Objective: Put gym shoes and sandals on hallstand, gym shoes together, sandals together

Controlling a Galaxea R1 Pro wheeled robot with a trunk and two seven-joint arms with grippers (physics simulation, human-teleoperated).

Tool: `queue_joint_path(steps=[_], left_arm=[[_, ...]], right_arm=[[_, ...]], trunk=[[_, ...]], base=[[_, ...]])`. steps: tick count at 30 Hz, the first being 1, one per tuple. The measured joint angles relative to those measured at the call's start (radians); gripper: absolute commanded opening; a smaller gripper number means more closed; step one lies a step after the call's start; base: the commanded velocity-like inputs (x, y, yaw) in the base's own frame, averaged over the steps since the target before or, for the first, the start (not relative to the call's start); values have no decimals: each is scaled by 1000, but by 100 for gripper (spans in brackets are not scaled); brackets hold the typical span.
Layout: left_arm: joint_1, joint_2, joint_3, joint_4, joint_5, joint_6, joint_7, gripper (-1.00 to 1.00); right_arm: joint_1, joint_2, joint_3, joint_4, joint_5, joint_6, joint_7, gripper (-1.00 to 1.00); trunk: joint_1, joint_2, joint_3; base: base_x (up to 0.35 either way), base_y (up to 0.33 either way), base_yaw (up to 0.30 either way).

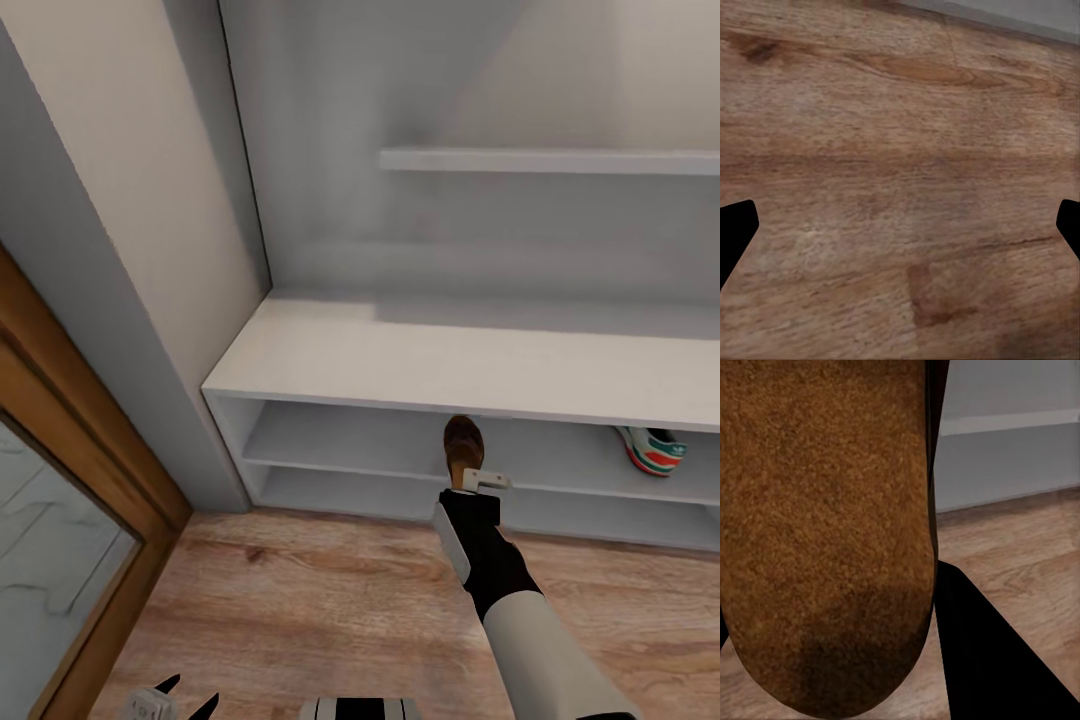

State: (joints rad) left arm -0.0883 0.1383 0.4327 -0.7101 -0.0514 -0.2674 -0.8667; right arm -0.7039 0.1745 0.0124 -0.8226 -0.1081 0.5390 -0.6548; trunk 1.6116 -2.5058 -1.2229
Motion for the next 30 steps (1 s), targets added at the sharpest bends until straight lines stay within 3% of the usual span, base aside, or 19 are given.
queue_joint_path(steps=[8, 21, 30], left_arm=[[0, -1, -1, 0, 0, 0, 0, 100], [0, 0, 0, 0, 0, 0, -1, 100], [0, 0, -1, 0, 0, 0, 0, 100]], right_arm=[[0, 0, 0, 0, -1, 0, 0, -100], [0, 0, -1, 0, 0, 0, 0, -100], [0, 0, -1, 0, 0, 0, 0, -100]], trunk=[[0, 0, 0], [0, 0, 0], [0, 0, 0]], base=[[210, -106, 0], [51, -13, 0], [227, -18, 0]])
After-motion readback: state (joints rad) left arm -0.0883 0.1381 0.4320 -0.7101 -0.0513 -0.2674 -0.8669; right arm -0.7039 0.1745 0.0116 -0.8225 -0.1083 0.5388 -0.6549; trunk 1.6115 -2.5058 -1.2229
